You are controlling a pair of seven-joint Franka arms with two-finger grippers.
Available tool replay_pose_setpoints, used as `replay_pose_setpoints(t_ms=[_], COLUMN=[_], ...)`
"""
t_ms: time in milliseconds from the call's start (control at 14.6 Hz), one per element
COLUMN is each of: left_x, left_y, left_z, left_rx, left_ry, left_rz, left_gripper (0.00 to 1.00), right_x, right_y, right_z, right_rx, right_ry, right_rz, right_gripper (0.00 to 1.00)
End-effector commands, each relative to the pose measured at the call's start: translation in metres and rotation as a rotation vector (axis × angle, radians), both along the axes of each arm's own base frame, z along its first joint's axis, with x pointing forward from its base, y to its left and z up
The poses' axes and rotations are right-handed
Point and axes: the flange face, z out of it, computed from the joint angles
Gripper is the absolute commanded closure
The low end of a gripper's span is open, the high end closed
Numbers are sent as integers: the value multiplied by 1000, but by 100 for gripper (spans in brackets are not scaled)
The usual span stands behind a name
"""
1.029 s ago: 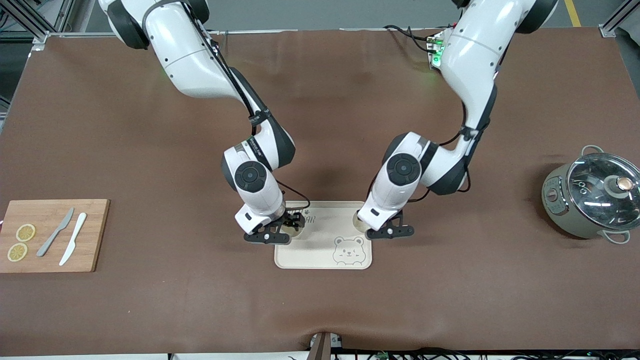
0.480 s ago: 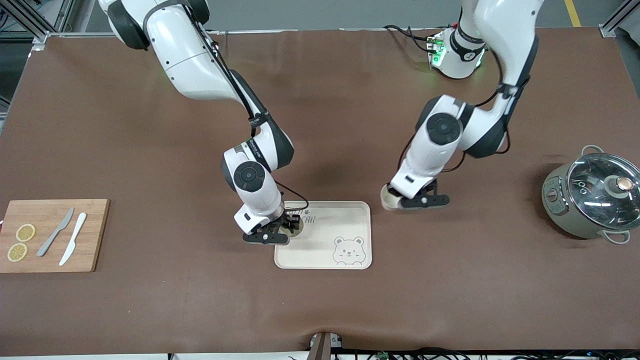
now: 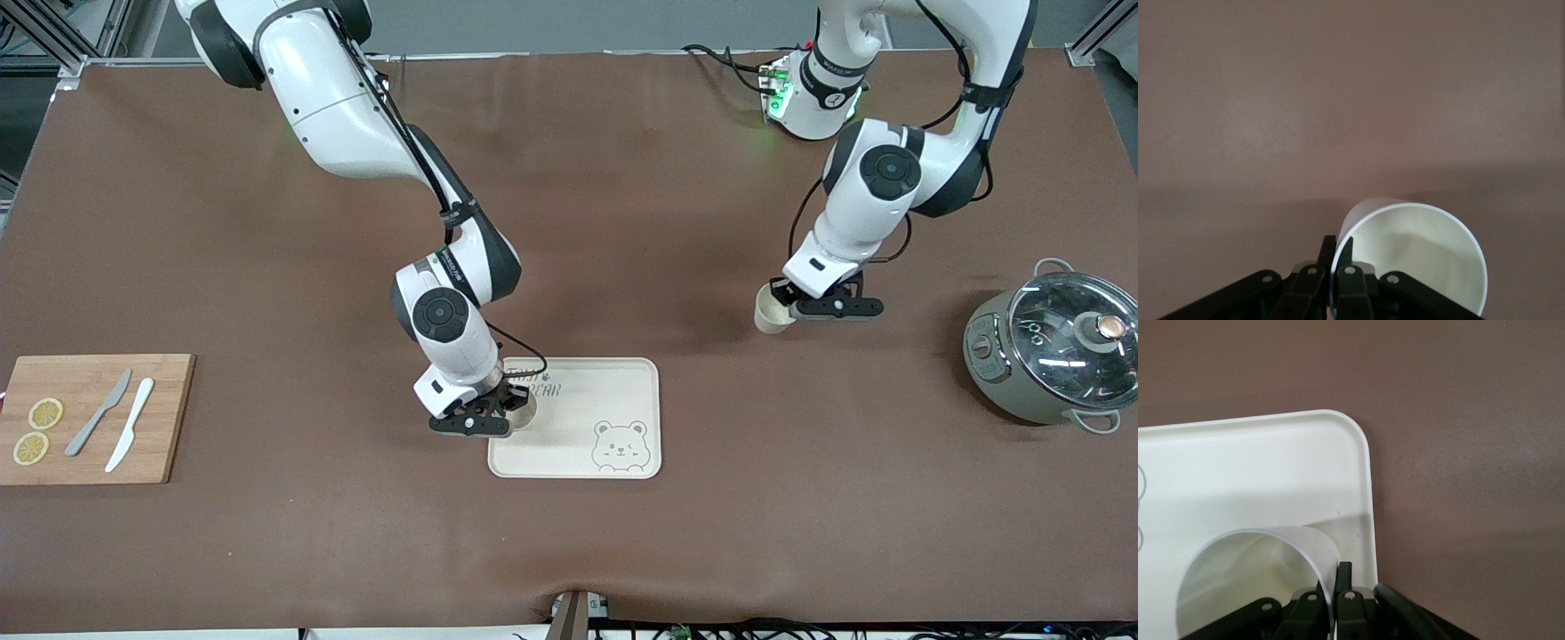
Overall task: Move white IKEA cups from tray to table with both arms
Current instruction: 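Carry the cup toward the pot while the right gripper carries toward the board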
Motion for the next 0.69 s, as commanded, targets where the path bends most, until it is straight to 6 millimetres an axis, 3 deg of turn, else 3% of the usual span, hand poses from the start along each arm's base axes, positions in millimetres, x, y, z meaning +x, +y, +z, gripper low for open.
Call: replay_pose_setpoints(t_ms=[0, 275, 343, 480, 618], left_x=[-22, -34, -34, -32, -30], left_y=[5, 19, 21, 44, 57], left_z=[-5, -16, -17, -21, -22], left_rx=[11, -1, 0, 8, 4], left_ry=[-5, -22, -22, -13, -16], left_rz=[-26, -6, -9, -18, -28], left_gripper=[100, 100, 100, 100, 100], right_x=[3, 7, 7, 4, 8], right_y=[-2, -8, -8, -17, -50], right_z=[7, 29, 46, 94, 149], right_rx=[13, 11, 9, -3, -4], right_ry=[0, 16, 30, 70, 97], right_rz=[-5, -13, -14, -20, -41], right_gripper=[100, 100, 100, 100, 100])
